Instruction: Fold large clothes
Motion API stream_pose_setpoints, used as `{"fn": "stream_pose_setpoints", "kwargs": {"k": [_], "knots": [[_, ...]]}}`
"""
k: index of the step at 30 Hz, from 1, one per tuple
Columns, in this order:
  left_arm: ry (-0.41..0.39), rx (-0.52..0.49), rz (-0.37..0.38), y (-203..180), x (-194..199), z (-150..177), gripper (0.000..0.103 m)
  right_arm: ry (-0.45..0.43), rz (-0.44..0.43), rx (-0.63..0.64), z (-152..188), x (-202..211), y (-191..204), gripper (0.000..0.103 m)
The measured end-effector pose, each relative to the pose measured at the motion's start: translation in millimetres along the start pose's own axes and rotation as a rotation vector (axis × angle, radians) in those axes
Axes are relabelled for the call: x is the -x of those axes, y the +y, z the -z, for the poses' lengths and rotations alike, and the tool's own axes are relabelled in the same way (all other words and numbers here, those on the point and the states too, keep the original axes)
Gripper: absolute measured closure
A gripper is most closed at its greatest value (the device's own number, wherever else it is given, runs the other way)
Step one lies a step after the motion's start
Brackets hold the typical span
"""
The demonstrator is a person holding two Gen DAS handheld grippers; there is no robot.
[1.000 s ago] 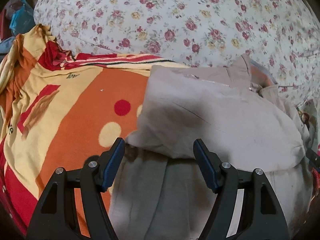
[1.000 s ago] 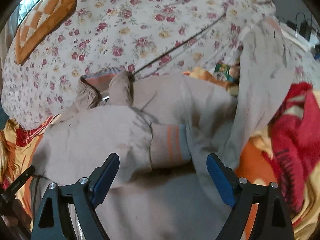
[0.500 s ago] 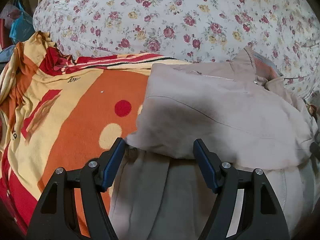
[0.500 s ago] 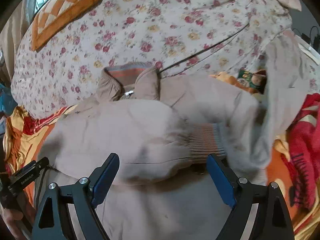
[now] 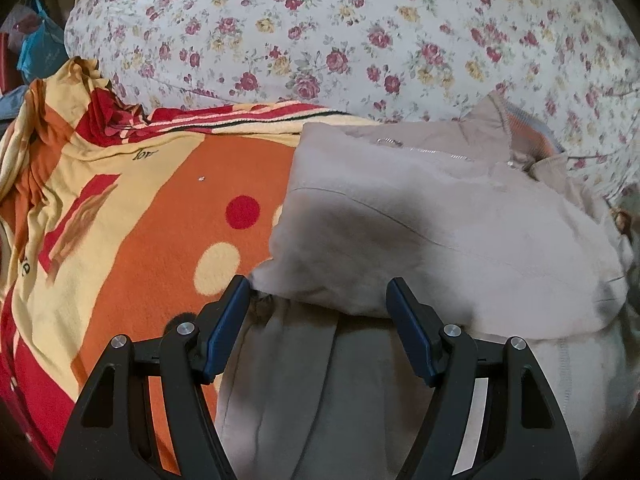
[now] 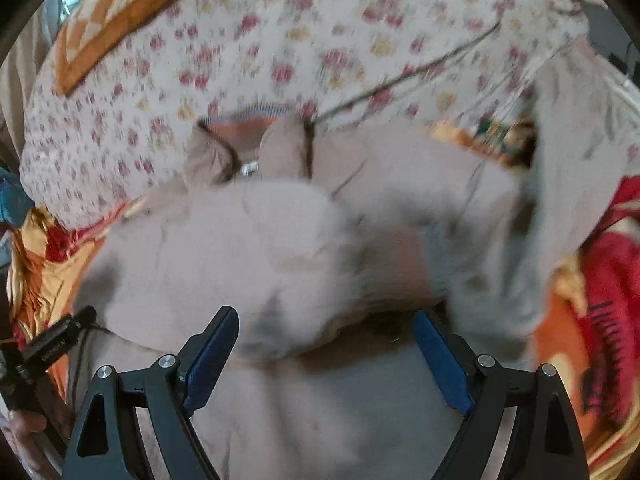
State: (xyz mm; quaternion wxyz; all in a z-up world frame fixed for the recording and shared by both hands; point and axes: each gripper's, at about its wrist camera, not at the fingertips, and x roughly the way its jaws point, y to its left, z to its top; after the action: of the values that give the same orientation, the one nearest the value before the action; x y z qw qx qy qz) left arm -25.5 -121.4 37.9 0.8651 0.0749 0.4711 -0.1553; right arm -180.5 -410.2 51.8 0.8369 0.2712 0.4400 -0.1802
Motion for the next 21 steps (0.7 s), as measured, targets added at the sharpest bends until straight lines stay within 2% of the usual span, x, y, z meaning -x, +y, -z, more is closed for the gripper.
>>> {"fn": "stream_pose_setpoints", "kwargs": {"k": [2,5,8,14,21], "knots": [[-0.005,0.01,0.013,1.0,3.7,-0.4,0.031,-0.048,0.007,-0.015,-8.8,16.2,-9.6,0.015],[0.001,0.015,0.018,0.5,3.5,0.2,0.031,-0.114,0.014,-0.081,-29.3,35.3,-34.6,0.003],[0.013,0.004,0.01,-2.0,-0.2,2.1,0.031,-0.173,0.086,-0.19,-52.1,44.2,-68.0,0.001],[0.013,-0.001,0.01,-4.2,-1.9,2.8,0.031,-0.12,0.249,-0.237,-91.8,15.2,-114.0,0.001],[0.02,-0.033,0.002,-13.2,-8.3,3.8,0.031,-0.113,0.44,-0.211,-137.6,-14.9,-145.1,0.001]]}}
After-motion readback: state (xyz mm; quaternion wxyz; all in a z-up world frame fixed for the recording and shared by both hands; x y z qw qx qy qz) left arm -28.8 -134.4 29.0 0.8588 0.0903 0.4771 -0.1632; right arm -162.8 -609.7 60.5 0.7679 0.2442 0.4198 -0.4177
